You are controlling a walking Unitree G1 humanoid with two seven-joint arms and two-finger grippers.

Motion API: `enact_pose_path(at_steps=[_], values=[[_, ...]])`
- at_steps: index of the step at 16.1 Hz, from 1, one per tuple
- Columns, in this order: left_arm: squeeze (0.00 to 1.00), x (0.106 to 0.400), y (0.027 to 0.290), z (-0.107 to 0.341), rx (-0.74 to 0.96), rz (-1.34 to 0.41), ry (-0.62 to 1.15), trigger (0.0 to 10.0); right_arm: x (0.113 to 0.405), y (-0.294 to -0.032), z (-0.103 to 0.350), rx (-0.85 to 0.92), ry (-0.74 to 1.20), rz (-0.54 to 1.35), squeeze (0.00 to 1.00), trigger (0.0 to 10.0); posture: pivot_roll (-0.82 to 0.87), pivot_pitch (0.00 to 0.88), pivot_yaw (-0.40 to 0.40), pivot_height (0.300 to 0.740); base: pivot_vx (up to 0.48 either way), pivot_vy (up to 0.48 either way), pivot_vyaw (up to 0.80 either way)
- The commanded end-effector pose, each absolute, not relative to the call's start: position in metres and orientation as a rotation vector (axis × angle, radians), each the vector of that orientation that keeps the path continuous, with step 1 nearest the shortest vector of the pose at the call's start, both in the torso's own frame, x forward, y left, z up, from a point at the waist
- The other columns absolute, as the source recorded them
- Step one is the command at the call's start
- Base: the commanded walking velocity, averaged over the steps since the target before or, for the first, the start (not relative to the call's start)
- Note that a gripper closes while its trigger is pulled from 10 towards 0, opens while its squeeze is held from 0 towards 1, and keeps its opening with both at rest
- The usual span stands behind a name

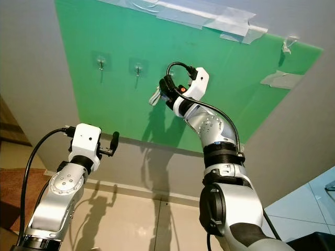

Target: Hang keys on a hook

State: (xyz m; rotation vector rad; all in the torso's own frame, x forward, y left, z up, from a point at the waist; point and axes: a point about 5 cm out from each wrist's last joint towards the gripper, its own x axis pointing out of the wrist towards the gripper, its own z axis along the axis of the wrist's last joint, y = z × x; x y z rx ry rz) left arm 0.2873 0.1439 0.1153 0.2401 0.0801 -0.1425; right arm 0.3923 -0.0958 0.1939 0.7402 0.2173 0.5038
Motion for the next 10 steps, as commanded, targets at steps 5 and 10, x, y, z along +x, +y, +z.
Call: enact_pose_path(at_steps=[5,10], values=[[0.0,0.2856,0.1405,0.117,0.245,-0.149,0.078,10.0,0.3955,-0.097,0.2082,0.616,0.159,0.541,0.0,0.0,0.07,0.049,-0.146,0.74,0.0,0.0,0.0],[0.0,0.2851,0.1406,0.1164,0.244,-0.147,0.079,10.0,0.3966,-0.0961,0.2081,0.585,0.152,0.555,0.0,0.0,0.07,0.044,-0.149,0.74,0.0,0.0,0.0]])
